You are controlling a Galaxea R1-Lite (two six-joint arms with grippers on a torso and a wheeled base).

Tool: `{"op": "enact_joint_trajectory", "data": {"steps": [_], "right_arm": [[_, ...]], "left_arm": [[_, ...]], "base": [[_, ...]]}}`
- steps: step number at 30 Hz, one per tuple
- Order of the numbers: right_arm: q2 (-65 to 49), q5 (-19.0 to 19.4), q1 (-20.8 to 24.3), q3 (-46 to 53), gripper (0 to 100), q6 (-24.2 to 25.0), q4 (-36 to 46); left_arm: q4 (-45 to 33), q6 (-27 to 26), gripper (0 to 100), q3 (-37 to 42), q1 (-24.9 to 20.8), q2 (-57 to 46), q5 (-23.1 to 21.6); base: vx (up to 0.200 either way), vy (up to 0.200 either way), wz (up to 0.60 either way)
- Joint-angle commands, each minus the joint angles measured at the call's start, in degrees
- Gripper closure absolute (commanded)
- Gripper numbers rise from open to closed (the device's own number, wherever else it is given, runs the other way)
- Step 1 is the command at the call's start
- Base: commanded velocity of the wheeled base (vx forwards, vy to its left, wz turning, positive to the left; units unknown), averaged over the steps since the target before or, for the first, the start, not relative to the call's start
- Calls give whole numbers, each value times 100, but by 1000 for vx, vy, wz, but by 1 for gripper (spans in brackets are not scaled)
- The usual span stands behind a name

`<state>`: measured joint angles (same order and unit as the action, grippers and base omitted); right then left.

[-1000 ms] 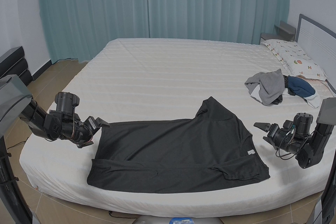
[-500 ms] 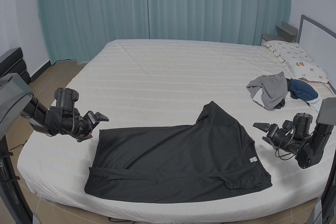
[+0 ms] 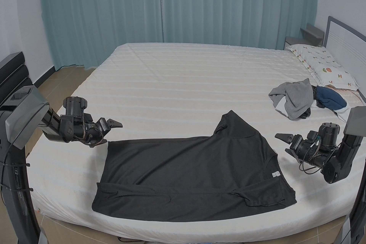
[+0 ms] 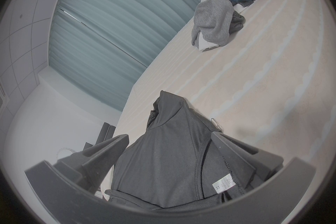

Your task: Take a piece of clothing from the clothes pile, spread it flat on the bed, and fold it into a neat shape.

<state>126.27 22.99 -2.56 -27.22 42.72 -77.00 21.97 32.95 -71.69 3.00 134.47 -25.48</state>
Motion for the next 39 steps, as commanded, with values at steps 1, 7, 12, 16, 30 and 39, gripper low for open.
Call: {"op": "enact_joint_trajectory", "data": {"steps": [1, 7, 12, 16, 30, 39], "right_arm": [[117, 4, 10, -64, 0, 0, 0], [135, 4, 89, -143, 0, 0, 62], [170, -5, 89, -125, 0, 0, 53], [187, -5, 98, -143, 0, 0, 62], [258, -111, 458, -1031, 0, -9, 616], [829, -471, 871, -2859, 0, -97, 2154]], "left_arm": [[141, -272, 0, -214, 148, 597, -133], [159, -711, 0, -214, 184, 738, -326], [466, -694, 0, -117, 166, 764, -317], [651, -676, 0, -108, 166, 808, -326], [1240, -184, 100, -3, 184, 791, -133], [2611, 721, 100, 507, 254, 677, 518]], "base": [[0, 0, 0], [0, 0, 0], [0, 0, 0], [0, 0, 0], [0, 0, 0], [0, 0, 0]]}}
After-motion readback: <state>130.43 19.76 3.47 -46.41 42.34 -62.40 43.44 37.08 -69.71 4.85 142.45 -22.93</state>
